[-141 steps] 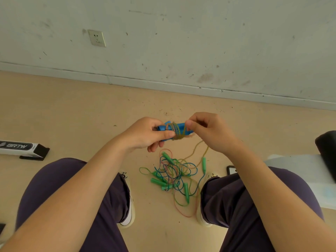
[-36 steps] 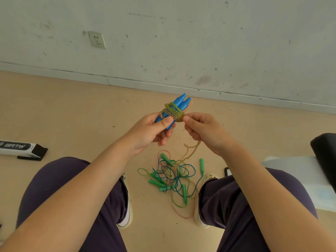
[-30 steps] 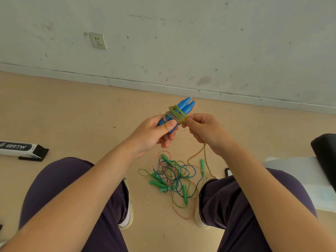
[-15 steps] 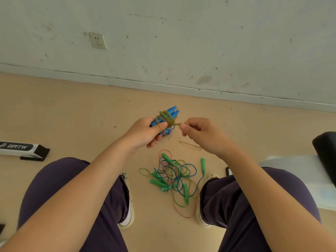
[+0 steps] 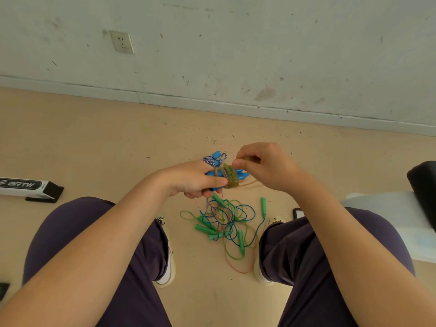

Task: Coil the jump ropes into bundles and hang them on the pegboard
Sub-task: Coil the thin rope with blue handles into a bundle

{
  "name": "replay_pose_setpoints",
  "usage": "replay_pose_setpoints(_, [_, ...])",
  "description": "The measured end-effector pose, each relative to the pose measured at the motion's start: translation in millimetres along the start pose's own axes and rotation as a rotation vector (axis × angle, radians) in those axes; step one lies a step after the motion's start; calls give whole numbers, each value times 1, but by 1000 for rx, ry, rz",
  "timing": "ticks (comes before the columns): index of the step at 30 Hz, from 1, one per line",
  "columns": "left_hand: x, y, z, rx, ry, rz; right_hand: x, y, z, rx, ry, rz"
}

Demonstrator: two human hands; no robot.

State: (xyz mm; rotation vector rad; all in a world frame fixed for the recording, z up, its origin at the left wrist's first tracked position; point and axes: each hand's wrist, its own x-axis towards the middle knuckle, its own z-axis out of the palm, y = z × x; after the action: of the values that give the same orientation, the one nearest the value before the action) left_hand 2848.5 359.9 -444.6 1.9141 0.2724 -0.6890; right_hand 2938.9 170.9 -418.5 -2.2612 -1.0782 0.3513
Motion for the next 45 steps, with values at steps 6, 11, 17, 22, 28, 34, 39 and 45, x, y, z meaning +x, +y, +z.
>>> replay_pose_setpoints(6, [-7, 4, 0, -22, -133, 97, 5, 9, 0, 237, -29, 94])
replay_pose_setpoints(11, [-12, 3, -3, -44, -161, 163, 4, 6, 4, 351, -41, 115])
replay_pose_setpoints(17, [-13, 5, -2, -137, -131, 278, 3, 1, 3, 677, 27, 152])
replay_pose_setpoints(22, [-11, 8, -2, -400, -21, 390, 6, -1, 3, 1152, 11, 207])
replay_pose_setpoints(28, [-9, 11, 2, -432, 107, 414, 7, -2, 6, 1183, -26, 237])
replay_pose_setpoints(34, [-6, 12, 2, -487, 218, 417, 9, -2, 6, 1031, -50, 247])
replay_pose_setpoints(39, [-6, 13, -5, -605, 263, 409, 8, 3, -5, 974, -53, 286])
replay_pose_setpoints(45, [0, 9, -3, -540, 380, 284, 5, -2, -1, 615, 60, 336])
